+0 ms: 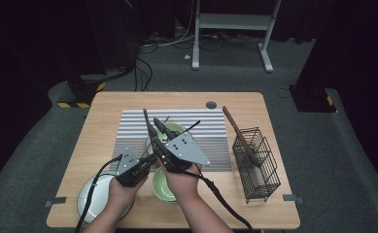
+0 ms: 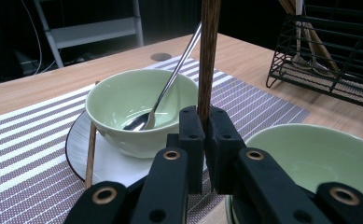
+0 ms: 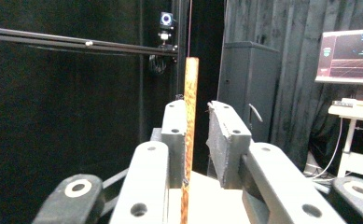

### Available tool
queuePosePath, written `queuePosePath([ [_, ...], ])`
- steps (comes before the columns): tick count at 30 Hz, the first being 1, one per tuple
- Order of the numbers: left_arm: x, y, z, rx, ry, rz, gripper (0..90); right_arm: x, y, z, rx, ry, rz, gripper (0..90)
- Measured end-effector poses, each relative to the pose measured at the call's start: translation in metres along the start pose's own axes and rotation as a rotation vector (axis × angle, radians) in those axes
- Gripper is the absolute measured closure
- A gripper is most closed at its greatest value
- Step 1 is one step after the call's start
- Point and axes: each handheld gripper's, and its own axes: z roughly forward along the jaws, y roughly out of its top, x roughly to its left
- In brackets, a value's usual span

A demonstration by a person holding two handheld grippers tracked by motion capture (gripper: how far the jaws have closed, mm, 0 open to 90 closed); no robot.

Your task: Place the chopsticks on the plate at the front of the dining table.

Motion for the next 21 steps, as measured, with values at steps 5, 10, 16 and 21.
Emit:
queuePosePath([
  [5,0.001,0.001,-0.001,-0.004,-0.004,-0.015,85.4,0.002,-0.006,-0.002,0.018,0.001,-0.014,73.3],
  [10,0.001,0.002,-0.003,-0.014,-0.007,-0.020,85.3,0.003,-0.016,-0.003,0.055,0.003,-0.025,72.5],
  [16,0.002,0.003,-0.005,-0.013,-0.017,-0.028,85.1,0.005,-0.025,-0.003,0.083,0.005,-0.043,71.0],
  [21,-0.001,0.002,-0.005,-0.010,-0.021,-0.020,85.2,0.007,-0.030,0.000,0.098,0.005,-0.048,69.6],
])
